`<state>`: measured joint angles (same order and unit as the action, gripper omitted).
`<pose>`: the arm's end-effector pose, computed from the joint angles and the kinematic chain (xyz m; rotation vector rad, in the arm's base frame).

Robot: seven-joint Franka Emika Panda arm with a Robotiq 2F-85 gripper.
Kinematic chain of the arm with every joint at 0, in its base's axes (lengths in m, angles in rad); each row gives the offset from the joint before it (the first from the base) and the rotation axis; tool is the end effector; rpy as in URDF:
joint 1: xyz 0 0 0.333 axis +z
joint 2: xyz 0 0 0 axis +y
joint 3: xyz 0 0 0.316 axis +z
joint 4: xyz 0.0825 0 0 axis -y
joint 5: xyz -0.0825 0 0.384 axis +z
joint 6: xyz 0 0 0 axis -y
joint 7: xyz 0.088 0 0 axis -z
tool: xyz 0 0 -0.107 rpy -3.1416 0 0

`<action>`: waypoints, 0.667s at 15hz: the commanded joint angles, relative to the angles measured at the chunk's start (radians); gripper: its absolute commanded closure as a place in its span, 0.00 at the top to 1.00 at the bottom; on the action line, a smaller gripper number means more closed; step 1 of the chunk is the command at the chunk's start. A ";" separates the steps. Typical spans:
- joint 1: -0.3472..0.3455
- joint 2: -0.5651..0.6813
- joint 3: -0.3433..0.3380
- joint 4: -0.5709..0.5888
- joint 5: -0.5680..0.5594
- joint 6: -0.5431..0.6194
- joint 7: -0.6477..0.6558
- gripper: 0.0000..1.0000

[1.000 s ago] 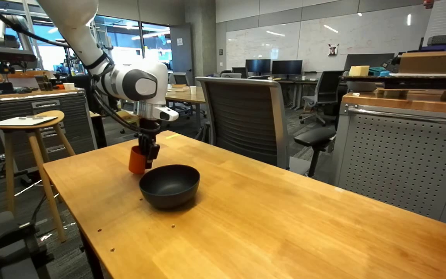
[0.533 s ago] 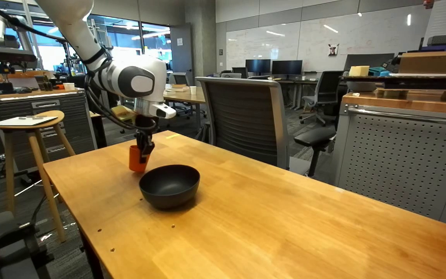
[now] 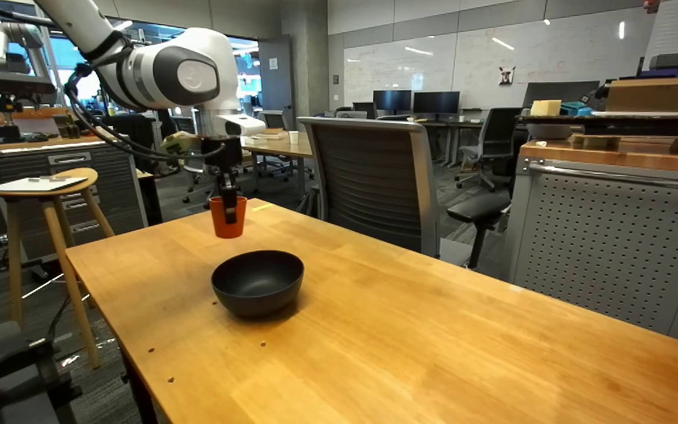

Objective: Put the cup in the bowl

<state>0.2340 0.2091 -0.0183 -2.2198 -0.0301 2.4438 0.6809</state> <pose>0.5367 0.1176 0.2827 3.0508 -0.6852 0.0368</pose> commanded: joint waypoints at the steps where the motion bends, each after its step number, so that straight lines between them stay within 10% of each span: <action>1: -0.030 -0.190 -0.036 -0.151 -0.144 0.032 0.197 0.03; 10: -0.160 -0.092 -0.021 -0.182 -0.259 0.100 0.443 0.03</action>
<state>0.1038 0.0463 -0.0518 -2.4102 -0.2884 2.4813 1.0799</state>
